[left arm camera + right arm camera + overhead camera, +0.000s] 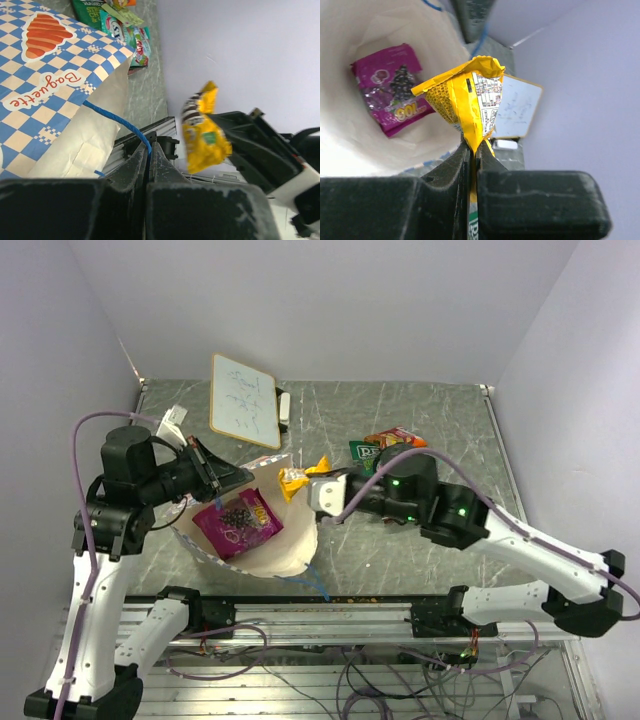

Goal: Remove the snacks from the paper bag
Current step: Take out the snack from the paper bag, then place the snack at the center of the board.

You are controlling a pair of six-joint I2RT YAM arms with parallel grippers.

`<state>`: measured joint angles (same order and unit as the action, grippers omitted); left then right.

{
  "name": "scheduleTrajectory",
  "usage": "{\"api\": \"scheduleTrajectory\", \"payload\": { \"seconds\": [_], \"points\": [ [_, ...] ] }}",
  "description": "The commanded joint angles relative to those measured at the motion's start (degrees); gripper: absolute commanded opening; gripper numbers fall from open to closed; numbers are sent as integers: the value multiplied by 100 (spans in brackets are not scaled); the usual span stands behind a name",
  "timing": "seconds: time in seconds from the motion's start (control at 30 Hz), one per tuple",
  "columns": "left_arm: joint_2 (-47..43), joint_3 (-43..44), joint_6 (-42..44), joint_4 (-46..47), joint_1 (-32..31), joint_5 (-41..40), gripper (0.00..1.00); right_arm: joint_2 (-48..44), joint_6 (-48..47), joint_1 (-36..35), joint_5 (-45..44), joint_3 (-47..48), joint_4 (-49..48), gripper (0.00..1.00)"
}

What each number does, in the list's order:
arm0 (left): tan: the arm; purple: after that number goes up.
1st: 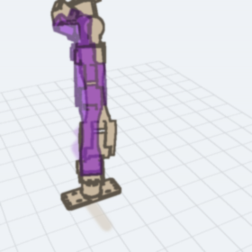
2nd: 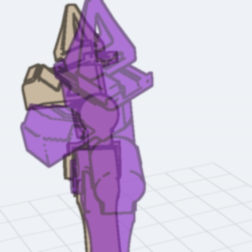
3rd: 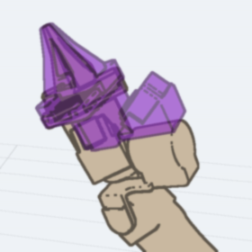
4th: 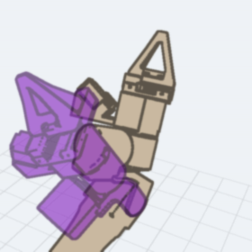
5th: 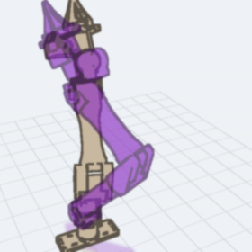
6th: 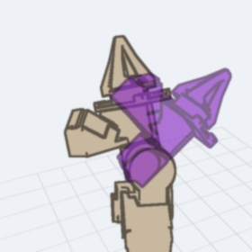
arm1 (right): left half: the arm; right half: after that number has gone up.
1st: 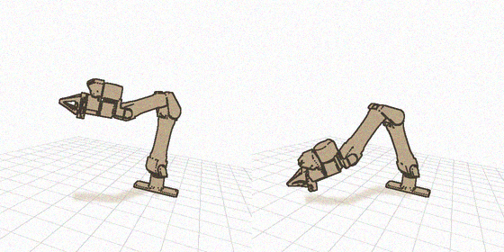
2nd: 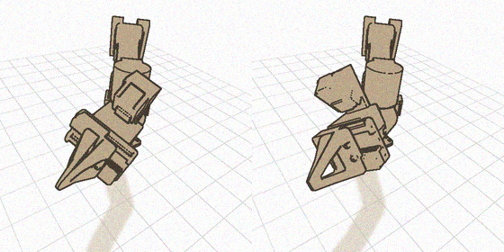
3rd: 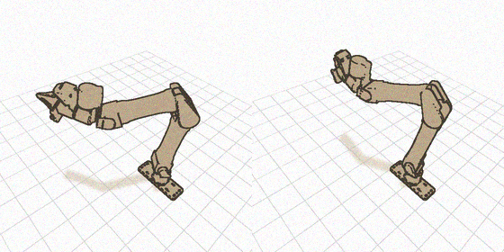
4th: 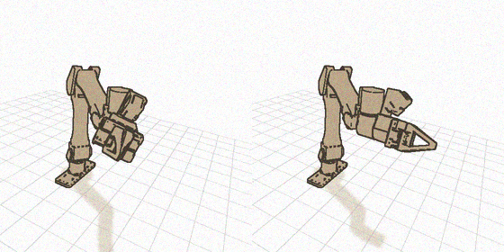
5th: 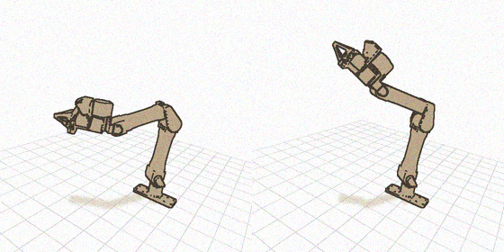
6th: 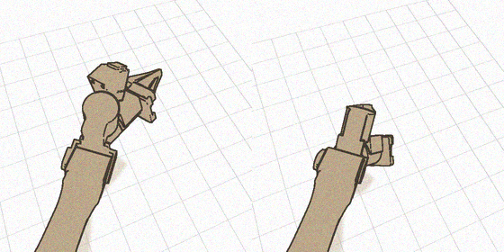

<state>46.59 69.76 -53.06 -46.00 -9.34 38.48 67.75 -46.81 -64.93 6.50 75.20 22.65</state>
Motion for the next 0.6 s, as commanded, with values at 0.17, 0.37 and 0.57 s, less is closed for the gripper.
{"api": "scheduleTrajectory", "payload": {
  "seconds": [0.17,0.37,0.57],
  "points": [
    [195,351,538,-346,-42,-208,7,-820,372,243,-2390,-625,-104,0],
    [82,210,329,-173,-37,-77,7,-419,336,2265,-1569,-1267,8,0],
    [68,280,232,-117,-41,10,7,450,-525,3249,-1163,-1569,177,0]
  ]
}}
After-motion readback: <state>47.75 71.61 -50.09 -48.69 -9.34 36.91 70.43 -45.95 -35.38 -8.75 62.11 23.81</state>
